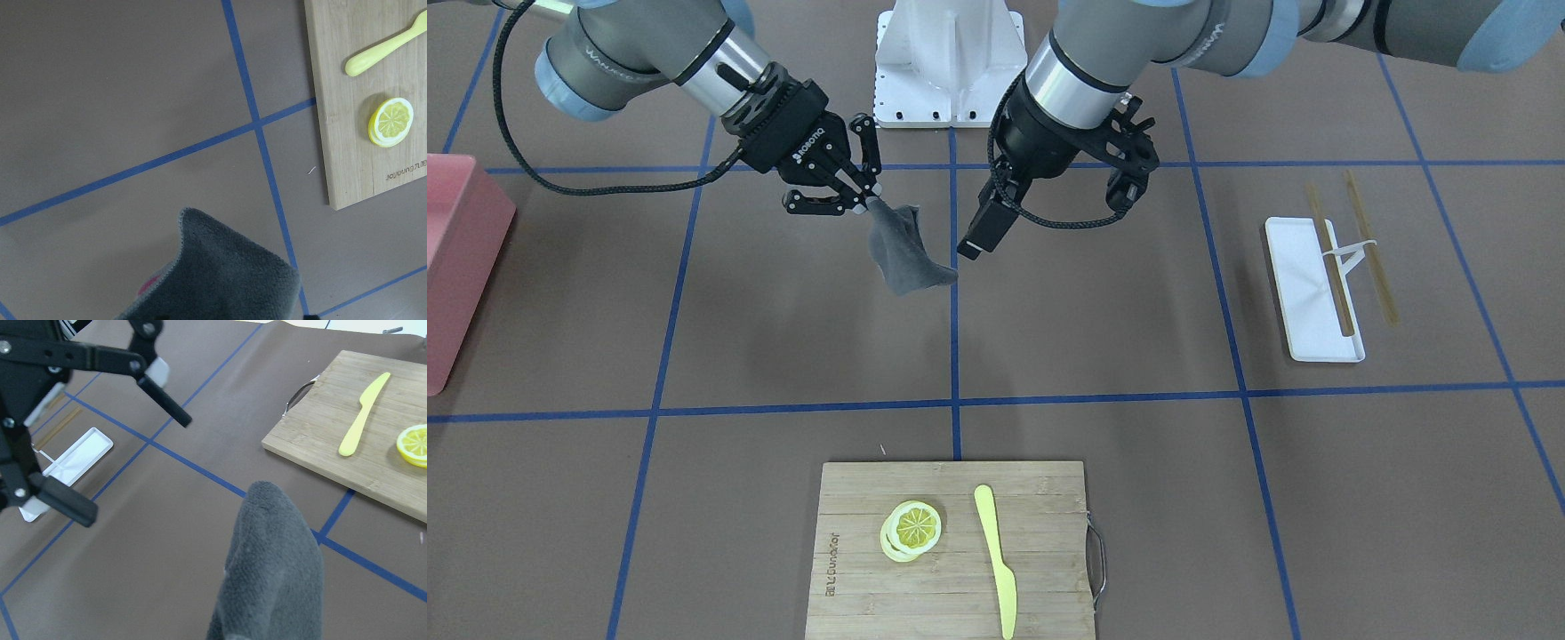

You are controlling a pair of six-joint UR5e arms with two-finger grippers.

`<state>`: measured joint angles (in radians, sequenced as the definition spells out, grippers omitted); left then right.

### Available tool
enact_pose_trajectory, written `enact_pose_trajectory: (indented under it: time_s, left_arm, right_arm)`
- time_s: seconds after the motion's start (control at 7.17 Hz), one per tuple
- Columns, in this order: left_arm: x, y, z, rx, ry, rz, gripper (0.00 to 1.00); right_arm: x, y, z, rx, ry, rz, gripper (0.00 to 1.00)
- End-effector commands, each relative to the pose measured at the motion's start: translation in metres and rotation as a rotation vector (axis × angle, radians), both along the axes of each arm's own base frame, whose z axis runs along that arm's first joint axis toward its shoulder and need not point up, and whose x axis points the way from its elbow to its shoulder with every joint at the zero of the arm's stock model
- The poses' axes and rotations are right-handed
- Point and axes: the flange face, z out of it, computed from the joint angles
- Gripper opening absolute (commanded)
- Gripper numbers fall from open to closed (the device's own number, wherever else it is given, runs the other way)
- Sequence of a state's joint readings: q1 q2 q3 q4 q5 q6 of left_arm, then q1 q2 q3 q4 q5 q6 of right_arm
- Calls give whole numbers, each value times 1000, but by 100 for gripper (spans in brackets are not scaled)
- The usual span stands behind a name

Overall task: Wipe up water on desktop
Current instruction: 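Carry the cloth with the right gripper toward the pink bin while the left arm withdraws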

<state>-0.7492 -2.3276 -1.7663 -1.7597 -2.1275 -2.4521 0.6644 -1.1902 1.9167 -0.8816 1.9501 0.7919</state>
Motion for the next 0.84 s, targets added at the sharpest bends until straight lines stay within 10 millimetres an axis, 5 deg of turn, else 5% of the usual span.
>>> enact_pose_trajectory:
  time_s: [0.0, 0.28, 0.56, 0.7]
  left_arm:
    - [-41, -21, 42, 132, -71, 0, 99]
    - [-84, -47, 67, 264, -185, 29, 99]
    - [-138, -57, 72, 432, -338, 131, 99]
    - [-164, -51, 95, 536, -401, 207, 99]
  right_arm:
    - [58, -19, 28, -159, 180, 48, 0]
    - [81, -40, 72, -191, 395, 40, 0]
    - [87, -40, 119, -177, 562, -36, 0]
    - [96, -41, 145, -157, 643, -79, 0]
